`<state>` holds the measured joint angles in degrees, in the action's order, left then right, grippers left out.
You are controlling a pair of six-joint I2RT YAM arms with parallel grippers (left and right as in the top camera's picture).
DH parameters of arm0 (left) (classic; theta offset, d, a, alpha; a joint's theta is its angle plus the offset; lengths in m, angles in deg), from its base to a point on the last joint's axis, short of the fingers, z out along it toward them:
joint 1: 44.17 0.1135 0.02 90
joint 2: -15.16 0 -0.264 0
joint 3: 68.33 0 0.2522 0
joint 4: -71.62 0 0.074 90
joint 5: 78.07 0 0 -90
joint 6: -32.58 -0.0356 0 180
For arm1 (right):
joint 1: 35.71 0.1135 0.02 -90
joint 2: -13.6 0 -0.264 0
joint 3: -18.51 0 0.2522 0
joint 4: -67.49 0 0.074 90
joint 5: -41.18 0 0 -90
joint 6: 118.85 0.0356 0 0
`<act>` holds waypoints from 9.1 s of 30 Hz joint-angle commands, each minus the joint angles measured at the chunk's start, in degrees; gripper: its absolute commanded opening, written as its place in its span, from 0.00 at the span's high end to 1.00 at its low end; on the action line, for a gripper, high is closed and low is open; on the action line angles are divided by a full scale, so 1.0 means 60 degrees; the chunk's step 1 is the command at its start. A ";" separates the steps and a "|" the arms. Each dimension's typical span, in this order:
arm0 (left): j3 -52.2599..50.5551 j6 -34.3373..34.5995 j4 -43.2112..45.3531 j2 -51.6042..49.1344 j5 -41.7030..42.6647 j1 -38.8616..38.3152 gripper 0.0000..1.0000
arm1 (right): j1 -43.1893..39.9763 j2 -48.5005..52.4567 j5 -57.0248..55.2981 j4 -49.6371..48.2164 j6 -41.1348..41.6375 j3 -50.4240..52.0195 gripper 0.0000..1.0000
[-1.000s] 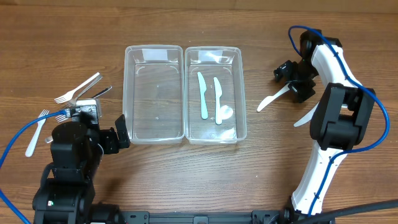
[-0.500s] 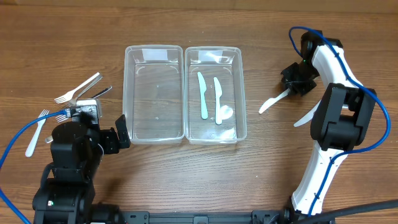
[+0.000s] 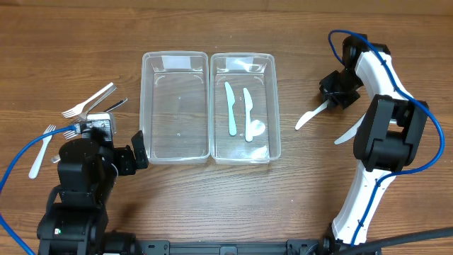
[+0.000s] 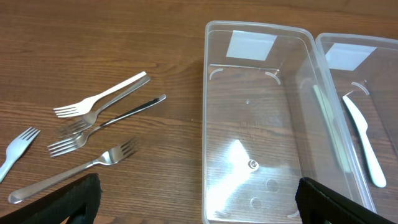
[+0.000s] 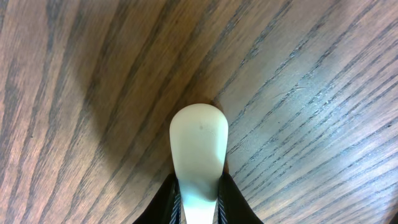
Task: Pack container
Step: 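Carry the white knife into the right container and release, then move the right gripper to the light-blue knife and grasp it, then carry the light-blue knife into the right container and release, then move the right gripper back toward the yellow plastic knife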
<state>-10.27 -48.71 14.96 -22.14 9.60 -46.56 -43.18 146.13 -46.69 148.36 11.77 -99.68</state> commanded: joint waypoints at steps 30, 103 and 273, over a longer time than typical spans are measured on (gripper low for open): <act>0.0237 0.0124 0.0007 0.0029 0.0113 -0.0044 0.00 | 0.5960 -0.4779 -0.0095 -0.0226 -0.2200 0.1545 0.92; 0.0237 0.0087 -0.0040 0.0029 0.0076 -0.0044 0.00 | -0.2397 -0.0831 0.0204 -0.0645 -0.1840 0.1173 0.00; 0.0237 0.0091 -0.0113 0.0029 0.0153 -0.0044 0.00 | -0.5173 -0.5992 -0.0423 -0.1759 0.8491 0.6524 0.15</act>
<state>-10.27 -48.71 14.11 -22.14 9.79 -46.56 -74.02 109.83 -46.78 137.56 60.73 -60.70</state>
